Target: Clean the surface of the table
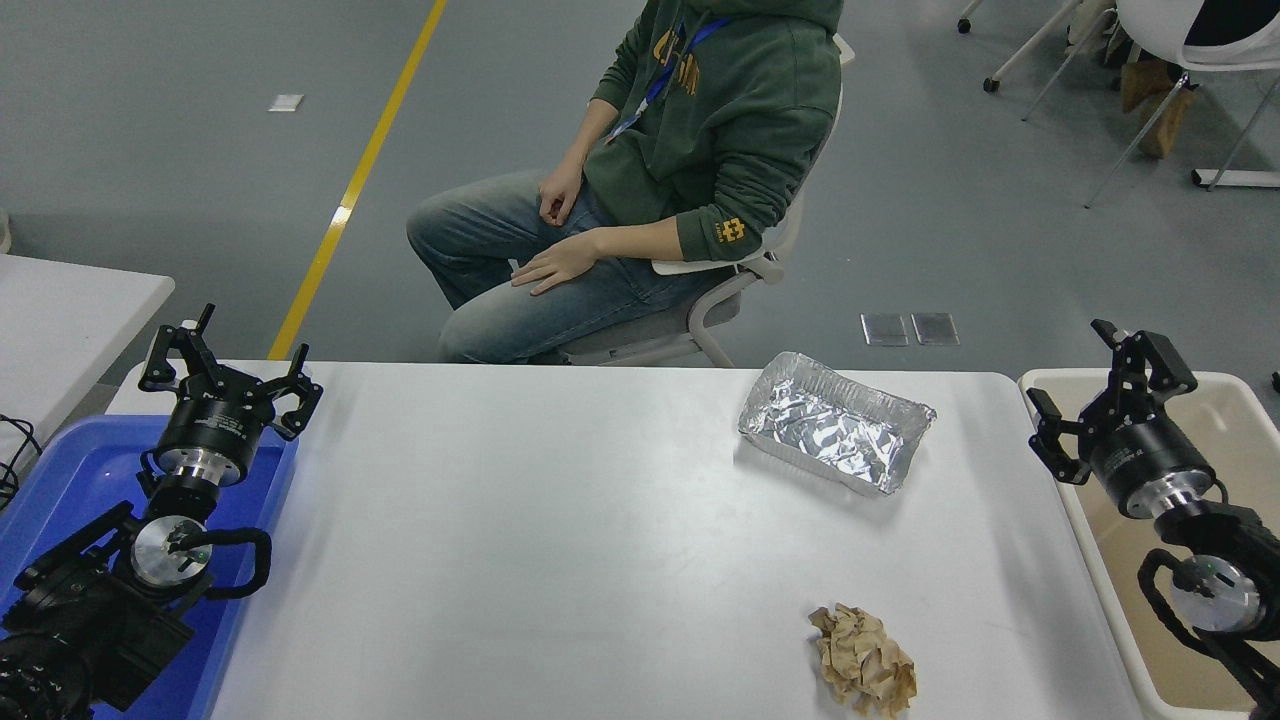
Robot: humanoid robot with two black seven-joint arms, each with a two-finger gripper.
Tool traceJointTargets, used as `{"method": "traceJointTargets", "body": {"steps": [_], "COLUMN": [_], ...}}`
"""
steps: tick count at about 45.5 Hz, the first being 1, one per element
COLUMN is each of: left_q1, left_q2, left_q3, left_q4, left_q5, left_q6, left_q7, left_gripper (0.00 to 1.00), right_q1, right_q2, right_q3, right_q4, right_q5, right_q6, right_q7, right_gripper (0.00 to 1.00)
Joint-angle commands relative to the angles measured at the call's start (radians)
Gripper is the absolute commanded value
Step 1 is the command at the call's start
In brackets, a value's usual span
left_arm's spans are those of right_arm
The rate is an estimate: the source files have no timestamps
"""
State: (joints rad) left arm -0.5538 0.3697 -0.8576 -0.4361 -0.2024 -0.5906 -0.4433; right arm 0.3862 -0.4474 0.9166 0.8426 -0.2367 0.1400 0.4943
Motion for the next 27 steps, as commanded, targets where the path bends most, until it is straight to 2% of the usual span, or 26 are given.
{"method": "traceJointTargets", "body": {"steps": [1,27], "left_q1": [0.0,0.0], "left_q2": [0.0,0.0], "left_q3": [0.0,0.0], "left_q4": [0.0,0.0], "left_q5": [0.0,0.0], "left_q6": [0.0,0.0], "left_q7": [0.0,0.0], "left_gripper": [1.0,1.0], "right_q1": [0.008,0.052], "right_q2": [0.111,0.147], "right_q3": [0.039,0.036], "right_q4": [-0.097,-0.146], "right_q5": [0.004,0.004], "right_q6": [0.007,0.027], "right_q7": [0.047,0.11], "right_gripper": [1.0,1.0]}}
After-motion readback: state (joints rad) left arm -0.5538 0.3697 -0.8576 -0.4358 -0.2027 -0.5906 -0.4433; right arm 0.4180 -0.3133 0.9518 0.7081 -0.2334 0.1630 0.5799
